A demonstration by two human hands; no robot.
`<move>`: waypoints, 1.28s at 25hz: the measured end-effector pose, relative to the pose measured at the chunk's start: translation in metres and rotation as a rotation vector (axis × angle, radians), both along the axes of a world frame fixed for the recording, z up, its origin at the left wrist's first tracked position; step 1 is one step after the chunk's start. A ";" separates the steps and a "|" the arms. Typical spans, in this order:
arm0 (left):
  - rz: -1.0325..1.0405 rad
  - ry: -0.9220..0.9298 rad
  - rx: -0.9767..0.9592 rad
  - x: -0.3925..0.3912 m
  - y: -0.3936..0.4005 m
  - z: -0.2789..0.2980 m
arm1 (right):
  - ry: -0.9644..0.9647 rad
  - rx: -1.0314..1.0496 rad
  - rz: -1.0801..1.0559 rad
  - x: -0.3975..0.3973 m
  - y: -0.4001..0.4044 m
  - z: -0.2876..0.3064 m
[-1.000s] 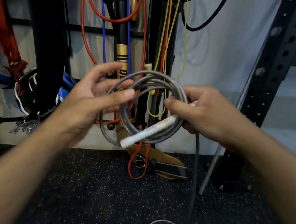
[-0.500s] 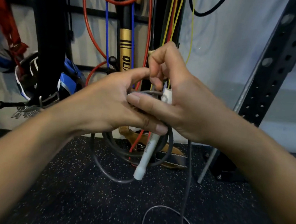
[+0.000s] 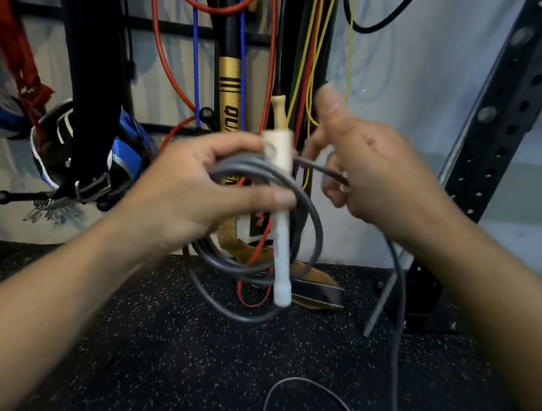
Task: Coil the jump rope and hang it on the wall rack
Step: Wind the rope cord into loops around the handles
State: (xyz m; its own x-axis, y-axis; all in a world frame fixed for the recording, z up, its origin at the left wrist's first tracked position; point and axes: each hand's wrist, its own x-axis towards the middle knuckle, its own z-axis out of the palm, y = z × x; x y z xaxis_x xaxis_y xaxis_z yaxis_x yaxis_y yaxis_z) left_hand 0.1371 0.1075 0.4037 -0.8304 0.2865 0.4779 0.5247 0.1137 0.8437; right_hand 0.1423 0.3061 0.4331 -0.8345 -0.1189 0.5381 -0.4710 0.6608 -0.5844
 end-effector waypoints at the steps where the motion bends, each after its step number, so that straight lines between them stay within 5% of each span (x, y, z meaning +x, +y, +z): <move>1: 0.040 -0.032 0.153 -0.006 -0.007 0.002 | -0.105 -0.087 0.016 -0.002 0.009 0.001; 6: 0.184 -0.079 0.815 -0.015 -0.016 0.011 | -0.384 -0.586 0.330 -0.007 -0.002 -0.023; 9: 0.234 -0.160 0.936 -0.006 0.007 0.004 | -0.347 -0.752 0.436 0.002 -0.036 -0.041; 15: 0.233 -0.289 0.930 0.005 0.023 -0.011 | -0.247 -0.973 0.294 0.009 -0.040 -0.035; 22: 0.029 -0.390 0.626 -0.008 0.001 -0.013 | -0.096 -0.745 0.179 -0.011 -0.013 -0.031; 24: -0.014 -0.277 0.411 -0.016 -0.022 -0.001 | -0.054 -0.582 0.210 -0.014 -0.002 -0.026; 28: -0.058 -0.024 -0.337 -0.007 -0.031 0.027 | -0.032 -0.055 0.335 -0.011 0.003 -0.017; 32: -0.143 0.042 -0.551 0.003 0.002 0.016 | -0.012 0.266 0.383 0.000 -0.009 -0.012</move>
State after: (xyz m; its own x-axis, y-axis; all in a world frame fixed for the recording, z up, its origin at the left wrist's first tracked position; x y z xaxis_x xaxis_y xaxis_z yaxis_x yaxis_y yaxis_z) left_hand 0.1399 0.1091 0.4193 -0.7486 0.6108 0.2578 0.5992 0.4569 0.6574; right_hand 0.1419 0.2975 0.4212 -0.7095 -0.5525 0.4375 -0.7046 0.5683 -0.4250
